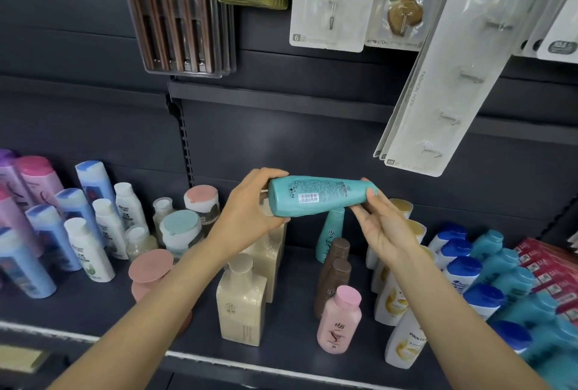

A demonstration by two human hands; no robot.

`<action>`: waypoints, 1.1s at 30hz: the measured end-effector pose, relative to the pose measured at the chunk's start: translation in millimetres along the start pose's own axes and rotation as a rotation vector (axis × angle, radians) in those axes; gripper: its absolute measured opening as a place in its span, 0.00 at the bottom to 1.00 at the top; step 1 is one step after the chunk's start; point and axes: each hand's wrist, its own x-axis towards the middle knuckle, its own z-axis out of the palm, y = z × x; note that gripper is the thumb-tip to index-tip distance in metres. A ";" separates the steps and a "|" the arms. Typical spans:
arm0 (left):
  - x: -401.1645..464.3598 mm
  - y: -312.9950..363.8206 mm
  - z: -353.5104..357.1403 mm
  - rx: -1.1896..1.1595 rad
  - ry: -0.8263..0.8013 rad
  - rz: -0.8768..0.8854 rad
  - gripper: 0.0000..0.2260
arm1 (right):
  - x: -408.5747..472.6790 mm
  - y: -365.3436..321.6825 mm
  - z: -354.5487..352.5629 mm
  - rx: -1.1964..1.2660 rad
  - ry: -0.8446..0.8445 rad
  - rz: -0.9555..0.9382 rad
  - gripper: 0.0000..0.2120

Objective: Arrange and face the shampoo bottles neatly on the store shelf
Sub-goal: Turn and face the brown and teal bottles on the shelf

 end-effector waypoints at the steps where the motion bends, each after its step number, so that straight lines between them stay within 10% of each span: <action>1: -0.4 0.7 0.8 0.005 0.006 0.018 0.29 | 0.3 -0.3 -0.4 0.010 -0.005 0.000 0.11; 13: -3.1 0.5 2.1 -0.069 0.057 0.054 0.26 | 2.7 2.5 -4.6 -0.062 0.027 0.014 0.09; 25: 7.6 2.5 22.9 -0.373 0.104 -0.436 0.10 | 6.7 -18.5 -18.2 -0.204 -0.046 0.003 0.04; 33: 21.2 -7.9 50.9 -0.374 0.124 -0.648 0.17 | 12.1 -35.1 -25.5 -0.392 -0.097 -0.079 0.09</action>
